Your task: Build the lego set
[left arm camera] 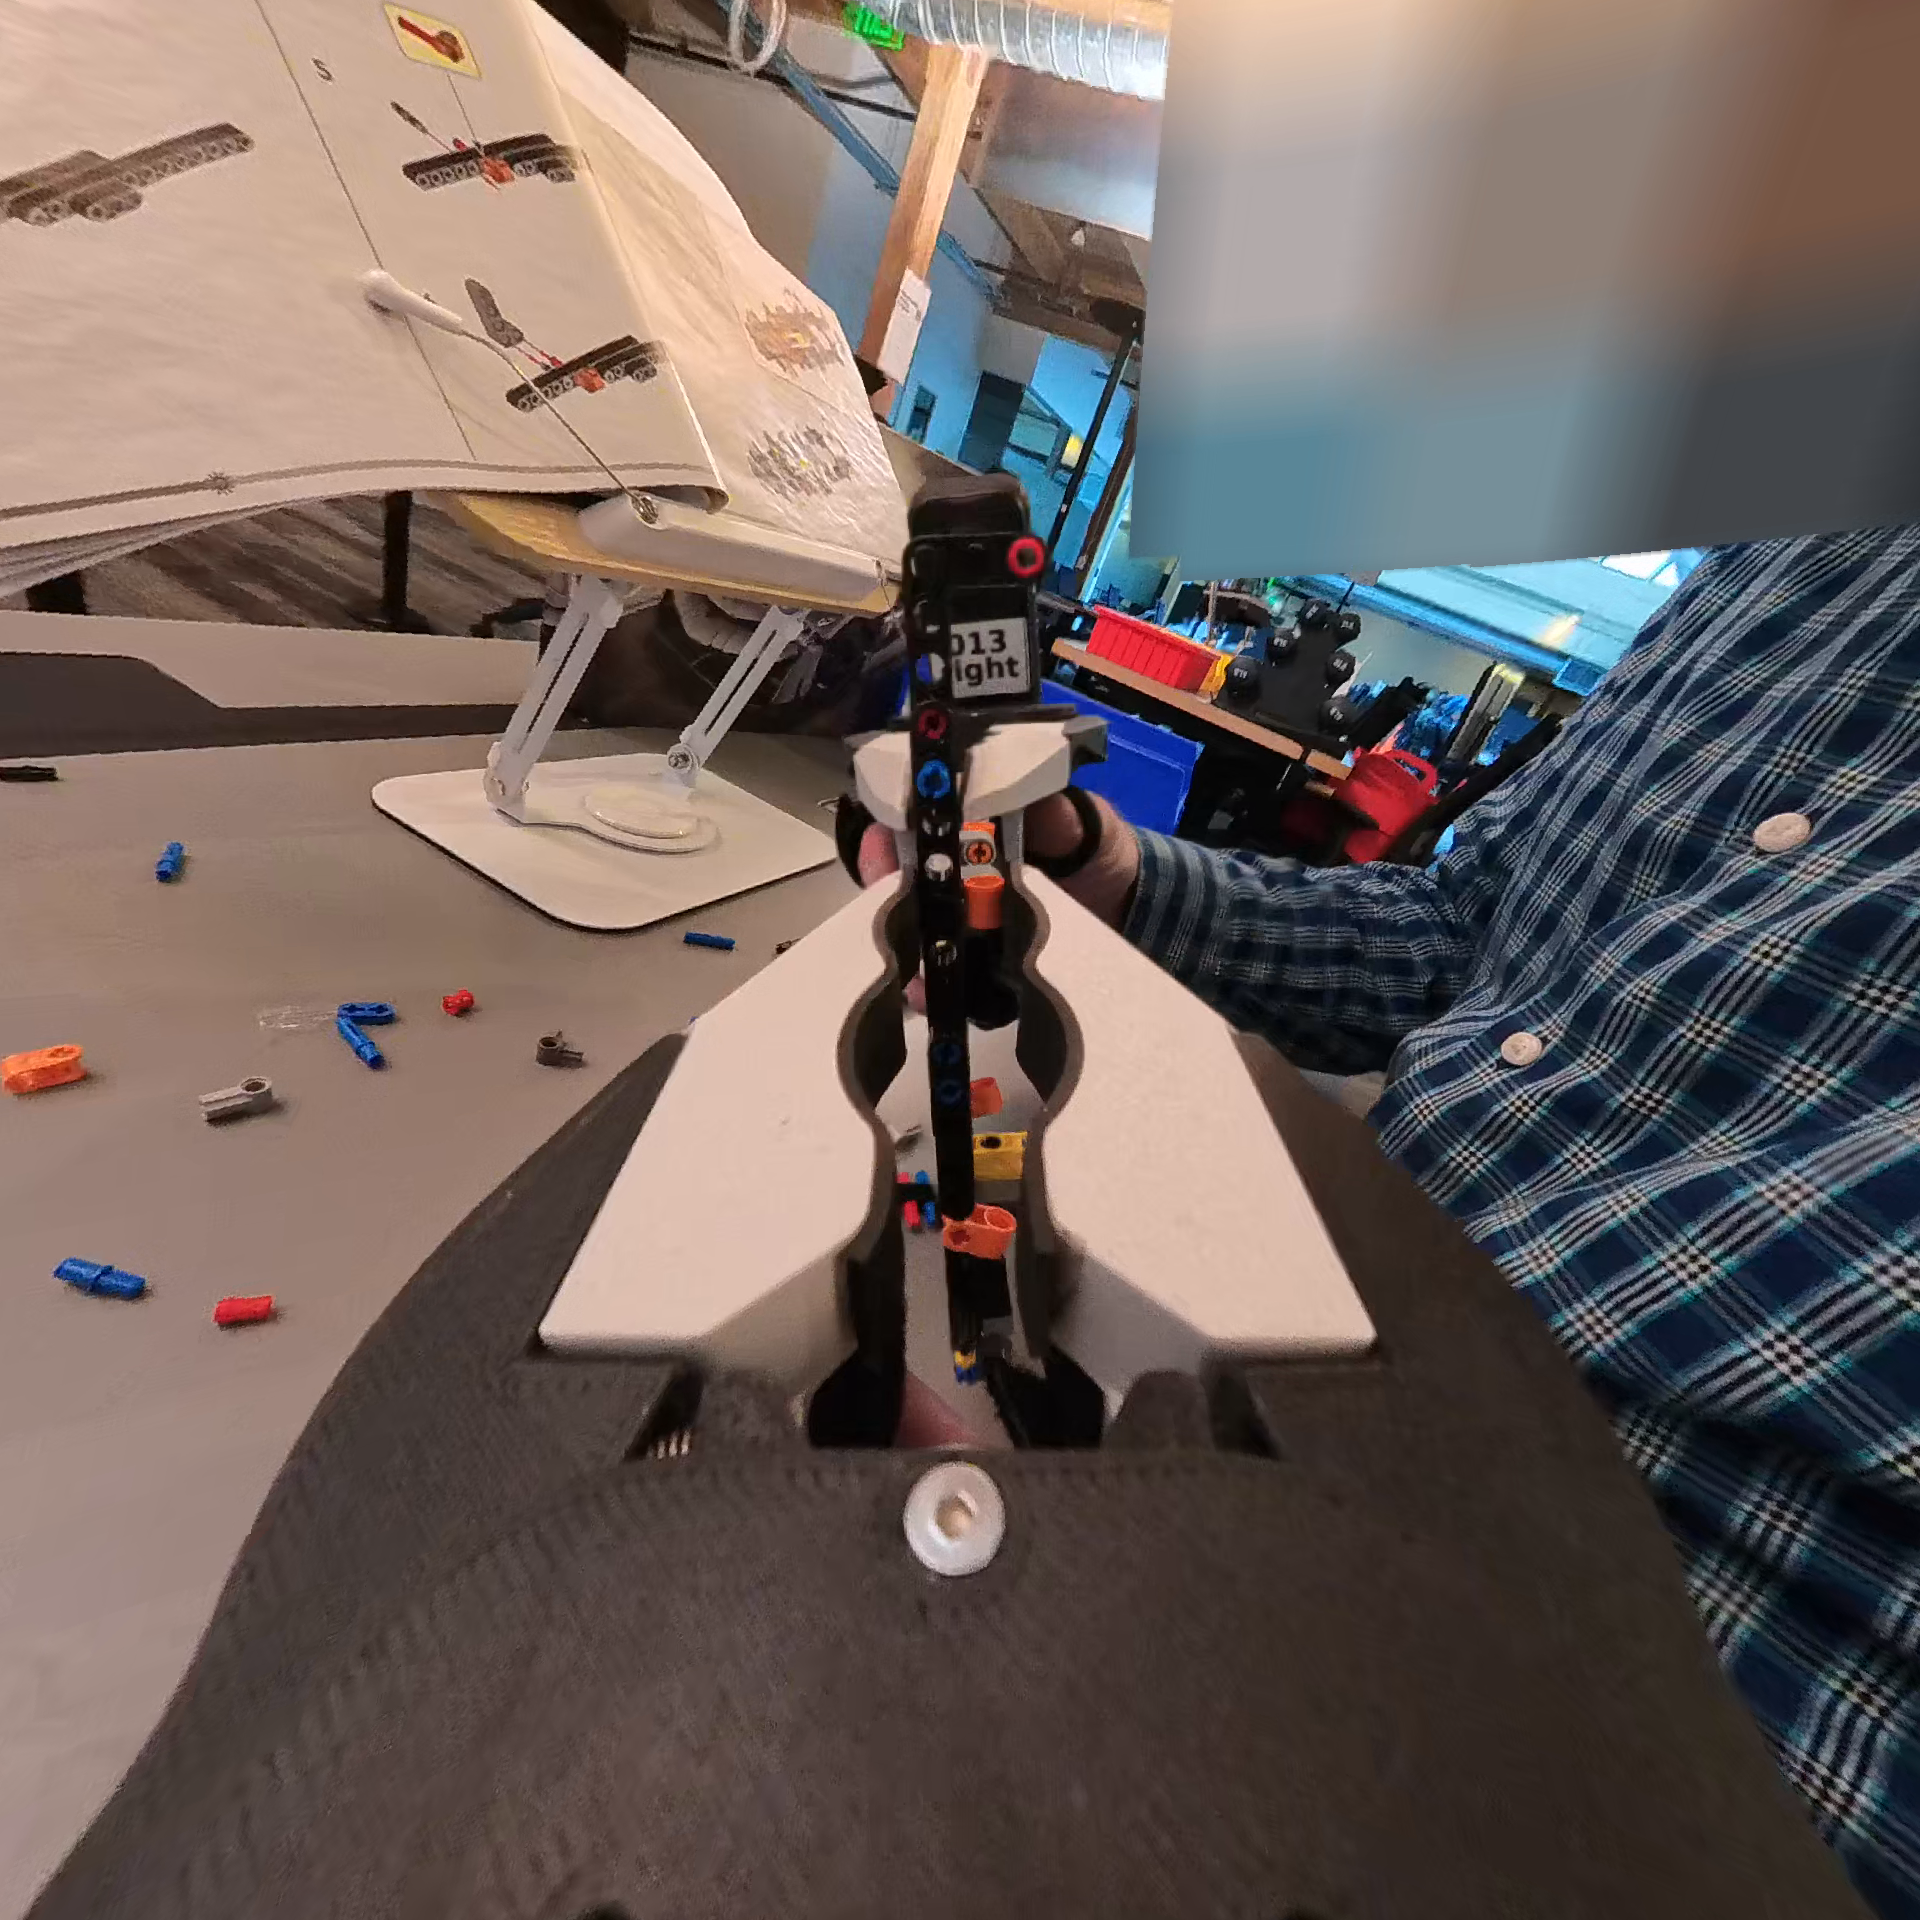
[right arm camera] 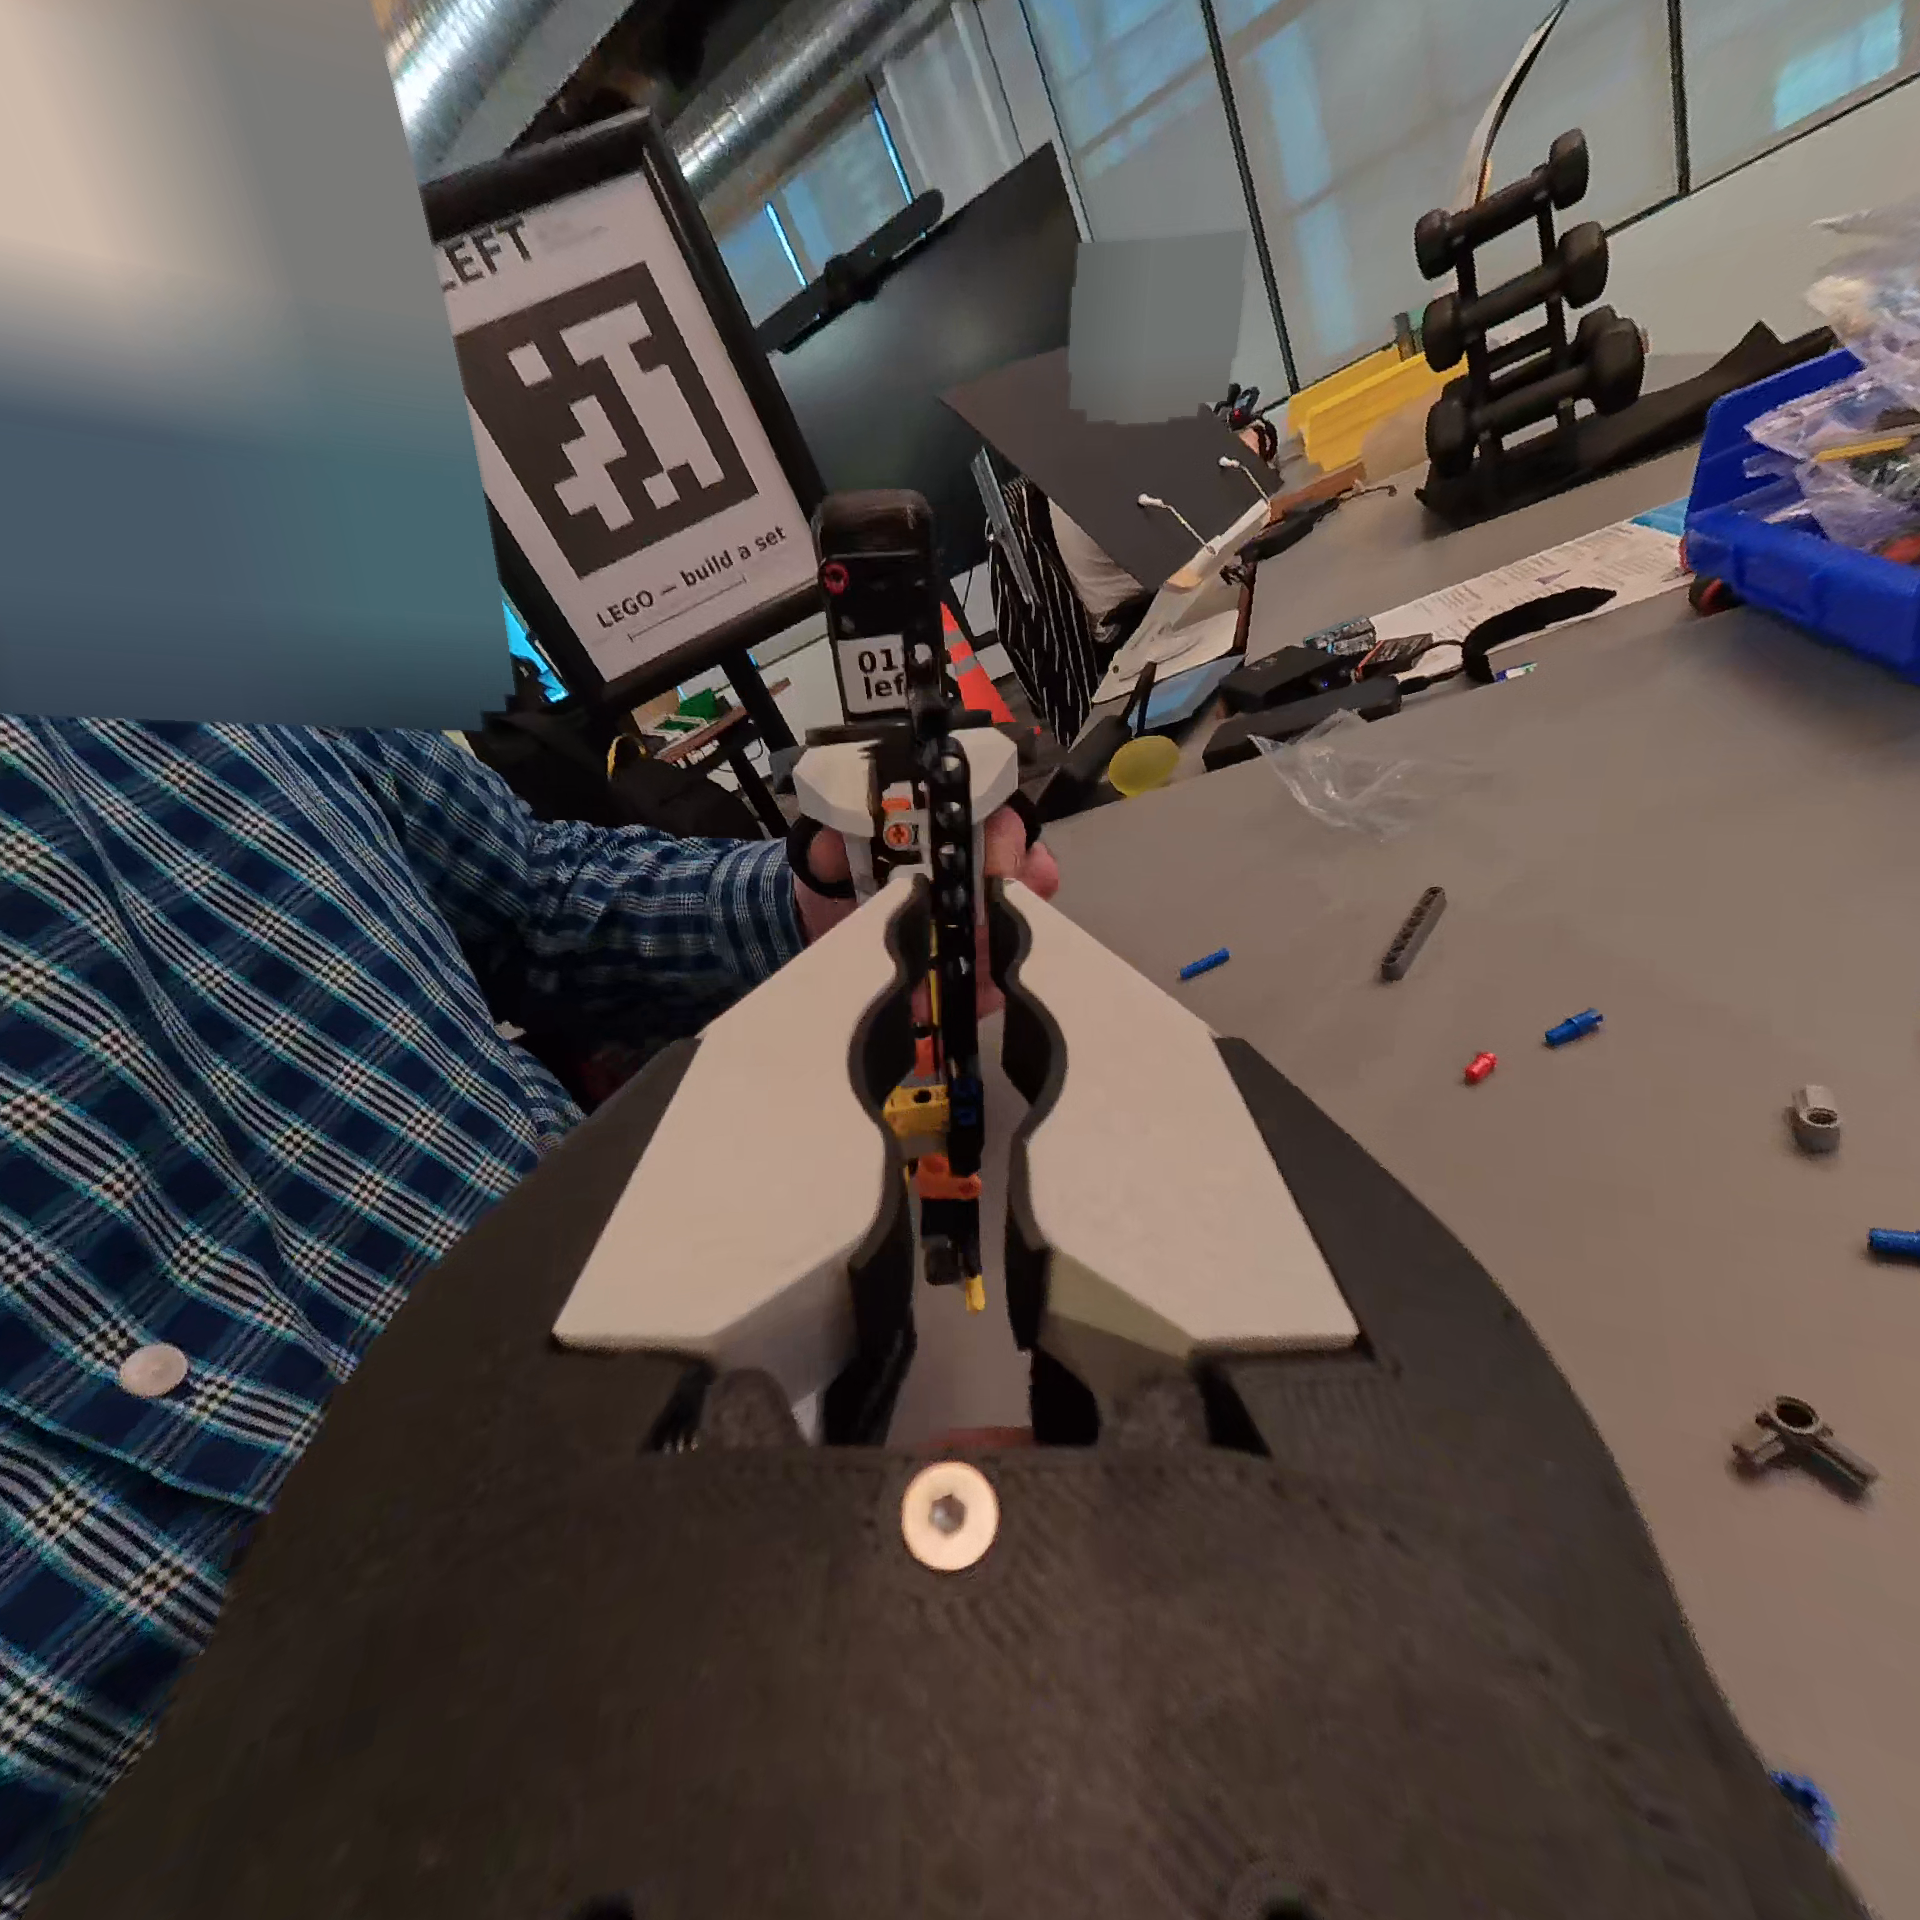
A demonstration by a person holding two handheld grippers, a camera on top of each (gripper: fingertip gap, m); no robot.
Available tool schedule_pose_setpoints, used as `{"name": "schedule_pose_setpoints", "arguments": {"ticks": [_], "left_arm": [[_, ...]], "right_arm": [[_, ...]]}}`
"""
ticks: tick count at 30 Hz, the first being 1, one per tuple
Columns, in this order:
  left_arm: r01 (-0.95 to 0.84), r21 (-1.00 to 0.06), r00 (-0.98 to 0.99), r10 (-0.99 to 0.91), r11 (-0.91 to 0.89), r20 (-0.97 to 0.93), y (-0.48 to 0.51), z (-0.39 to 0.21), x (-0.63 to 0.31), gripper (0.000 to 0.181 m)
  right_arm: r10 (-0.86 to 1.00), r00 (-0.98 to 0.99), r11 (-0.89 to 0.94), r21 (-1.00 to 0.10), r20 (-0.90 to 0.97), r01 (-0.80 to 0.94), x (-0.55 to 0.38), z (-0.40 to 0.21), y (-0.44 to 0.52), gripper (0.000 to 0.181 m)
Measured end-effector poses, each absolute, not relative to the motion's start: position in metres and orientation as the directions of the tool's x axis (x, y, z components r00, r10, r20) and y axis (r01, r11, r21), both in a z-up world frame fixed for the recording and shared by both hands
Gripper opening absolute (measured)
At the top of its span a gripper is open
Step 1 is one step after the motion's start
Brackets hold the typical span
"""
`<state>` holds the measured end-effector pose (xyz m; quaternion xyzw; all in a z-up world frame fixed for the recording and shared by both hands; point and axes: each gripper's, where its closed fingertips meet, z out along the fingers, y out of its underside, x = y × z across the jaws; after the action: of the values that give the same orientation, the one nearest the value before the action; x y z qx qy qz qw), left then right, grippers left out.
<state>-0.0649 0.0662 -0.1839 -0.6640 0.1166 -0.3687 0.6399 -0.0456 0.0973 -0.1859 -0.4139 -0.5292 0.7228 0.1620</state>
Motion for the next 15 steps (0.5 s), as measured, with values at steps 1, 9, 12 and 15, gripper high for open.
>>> {"name": "schedule_pose_setpoints", "arguments": {"ticks": [1,9,12,15], "left_arm": [[0.302,-0.942,0.711,-0.623,-0.149,0.327,0.067,-0.184,-0.064,0.013],[0.188,-0.972,0.756,-0.612,-0.137,0.233,0.068,-0.179,-0.051,0.014],[0.178,-0.975,0.767,-0.602,-0.132,0.221,0.069,-0.179,-0.047,0.013],[0.168,-0.978,0.782,-0.587,-0.124,0.209,0.068,-0.178,-0.046,0.014]], "right_arm": [[0.672,-0.606,-0.384,-0.900,-0.425,0.205,-0.044,-0.187,0.096,0.005],[0.653,-0.644,-0.400,-0.904,-0.399,0.155,-0.031,-0.187,0.097,0.004],[0.641,-0.662,-0.419,-0.900,-0.389,0.123,-0.028,-0.184,0.098,0.004],[0.635,-0.671,-0.427,-0.898,-0.382,0.107,-0.027,-0.184,0.098,0.004]]}}
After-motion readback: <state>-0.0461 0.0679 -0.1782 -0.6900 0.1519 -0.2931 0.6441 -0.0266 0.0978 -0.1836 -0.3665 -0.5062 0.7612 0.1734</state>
